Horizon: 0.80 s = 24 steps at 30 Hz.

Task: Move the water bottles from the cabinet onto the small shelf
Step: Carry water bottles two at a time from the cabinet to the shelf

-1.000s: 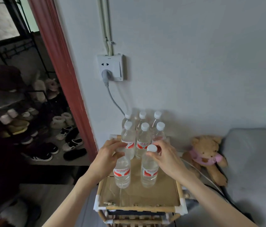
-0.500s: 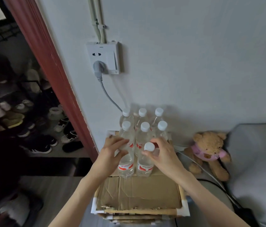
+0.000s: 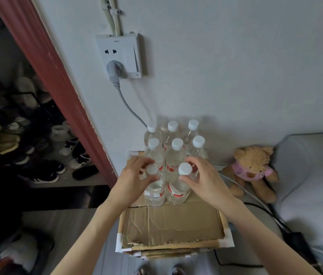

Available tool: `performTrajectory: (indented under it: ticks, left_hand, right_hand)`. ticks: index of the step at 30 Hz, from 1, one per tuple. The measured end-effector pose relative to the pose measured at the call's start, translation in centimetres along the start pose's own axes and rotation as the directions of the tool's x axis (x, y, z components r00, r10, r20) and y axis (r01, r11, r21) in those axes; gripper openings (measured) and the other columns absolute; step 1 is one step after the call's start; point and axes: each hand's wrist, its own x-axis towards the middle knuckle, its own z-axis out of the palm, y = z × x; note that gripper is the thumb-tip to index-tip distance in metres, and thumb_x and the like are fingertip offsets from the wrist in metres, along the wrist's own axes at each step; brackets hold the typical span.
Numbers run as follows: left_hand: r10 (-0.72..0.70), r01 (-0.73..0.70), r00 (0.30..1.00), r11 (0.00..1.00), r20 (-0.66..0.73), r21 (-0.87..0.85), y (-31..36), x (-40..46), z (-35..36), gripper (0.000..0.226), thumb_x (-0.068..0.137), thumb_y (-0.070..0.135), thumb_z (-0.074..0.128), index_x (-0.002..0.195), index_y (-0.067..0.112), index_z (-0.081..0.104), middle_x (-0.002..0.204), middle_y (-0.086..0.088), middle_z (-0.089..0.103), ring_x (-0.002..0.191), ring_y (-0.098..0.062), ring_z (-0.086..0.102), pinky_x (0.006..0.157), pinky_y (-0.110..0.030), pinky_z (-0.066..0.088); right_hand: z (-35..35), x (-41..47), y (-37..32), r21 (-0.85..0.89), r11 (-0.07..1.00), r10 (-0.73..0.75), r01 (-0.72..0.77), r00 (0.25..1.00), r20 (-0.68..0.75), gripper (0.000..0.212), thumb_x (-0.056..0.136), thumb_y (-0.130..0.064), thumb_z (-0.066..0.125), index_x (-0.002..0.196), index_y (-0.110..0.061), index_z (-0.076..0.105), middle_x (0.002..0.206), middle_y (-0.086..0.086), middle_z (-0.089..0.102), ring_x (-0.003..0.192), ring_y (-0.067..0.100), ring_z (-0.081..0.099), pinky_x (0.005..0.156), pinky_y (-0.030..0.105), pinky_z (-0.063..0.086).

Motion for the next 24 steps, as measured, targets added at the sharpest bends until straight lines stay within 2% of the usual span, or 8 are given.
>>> performTrajectory:
  ticks: [4,8,11,13,16,18,20,24]
  left_hand:
    - [0.100,-0.084,0.971,0.993,0.215,-0.083,-0.2,-0.3,-0.9,0.045,0.086,0.001,0.055,0.127,0.019,0.049,0.125,0.015,0.046,0.119,0.008,0.039,0.096,-0.003,0.027]
    - [0.042,-0.035,0.996,0.996,0.083,-0.083,-0.3,-0.3,-0.8,0.035,0.082,-0.001,0.059,0.112,0.018,0.061,0.108,0.017,0.055,0.099,0.007,0.051,0.083,-0.004,0.036]
    - [-0.020,0.020,0.999,1.000,-0.034,-0.012,-0.3,0.1,-0.5,0.031,0.075,0.010,0.070,0.103,0.020,0.062,0.094,0.014,0.055,0.087,0.002,0.054,0.077,-0.005,0.039]
    - [0.000,0.000,1.000,1.000,0.004,-0.002,-0.3,0.2,-0.6,0.035,0.075,0.013,0.071,0.109,0.019,0.060,0.097,0.014,0.053,0.088,0.002,0.052,0.078,-0.003,0.037]
    - [0.045,-0.043,0.985,0.999,0.166,-0.018,-0.4,0.1,-1.1,0.043,0.083,0.008,0.061,0.124,0.016,0.052,0.116,0.014,0.050,0.099,0.003,0.050,0.085,-0.001,0.032]
    - [0.040,-0.032,0.977,0.999,0.211,-0.040,-0.5,-0.1,-1.3,0.042,0.086,0.002,0.055,0.126,0.018,0.051,0.121,0.013,0.051,0.101,0.011,0.048,0.087,-0.001,0.032]
    - [0.005,0.001,0.991,0.999,0.135,-0.046,-0.6,0.0,-1.1,0.040,0.085,0.001,0.057,0.121,0.019,0.055,0.113,0.014,0.055,0.095,0.011,0.052,0.084,-0.005,0.037]
    - [-0.075,0.073,0.996,0.997,-0.050,-0.033,-0.3,0.2,-0.1,0.035,0.075,0.010,0.070,0.109,0.016,0.061,0.096,0.009,0.057,0.085,-0.011,0.056,0.078,-0.015,0.042]
  right_hand:
    - [-0.8,0.1,-0.2,0.120,0.993,-0.015,-0.007,0.983,0.185,0.044,0.089,-0.030,0.054,0.131,-0.029,0.042,0.125,-0.014,0.046,0.089,-0.012,0.040,0.086,0.021,0.033]
    - [-0.8,0.5,-0.5,0.046,0.997,0.060,-0.064,0.995,0.073,0.029,0.078,-0.038,0.066,0.104,-0.027,0.055,0.099,-0.013,0.058,0.077,-0.006,0.048,0.070,0.019,0.037]
    - [0.2,0.9,-1.0,-0.049,0.991,0.125,-0.127,0.991,-0.045,0.039,0.070,-0.050,0.069,0.087,-0.022,0.049,0.087,-0.006,0.057,0.074,0.009,0.053,0.061,0.022,0.040]
    - [0.5,0.9,-1.0,-0.038,0.994,0.102,-0.102,0.995,-0.020,0.041,0.074,-0.050,0.066,0.097,-0.022,0.047,0.098,-0.004,0.055,0.084,0.010,0.053,0.070,0.025,0.044]
    - [0.0,0.5,-0.3,0.059,0.996,0.059,-0.069,0.986,0.154,0.051,0.084,-0.040,0.057,0.129,-0.029,0.035,0.130,-0.005,0.042,0.118,0.009,0.041,0.099,0.032,0.039]
    - [-0.5,0.0,0.2,0.131,0.990,0.032,-0.057,0.982,0.186,0.045,0.088,-0.029,0.054,0.129,-0.031,0.035,0.133,-0.008,0.041,0.122,0.006,0.038,0.104,0.035,0.037]
    - [-0.5,-0.2,0.3,0.168,0.984,0.030,-0.061,0.983,0.182,0.038,0.088,-0.022,0.055,0.123,-0.029,0.041,0.129,-0.011,0.047,0.120,0.006,0.043,0.104,0.033,0.038]
    - [0.2,-0.2,0.0,0.128,0.989,0.060,-0.071,0.995,0.083,0.036,0.084,-0.027,0.061,0.117,-0.024,0.045,0.117,-0.010,0.055,0.107,0.003,0.050,0.092,0.028,0.044]
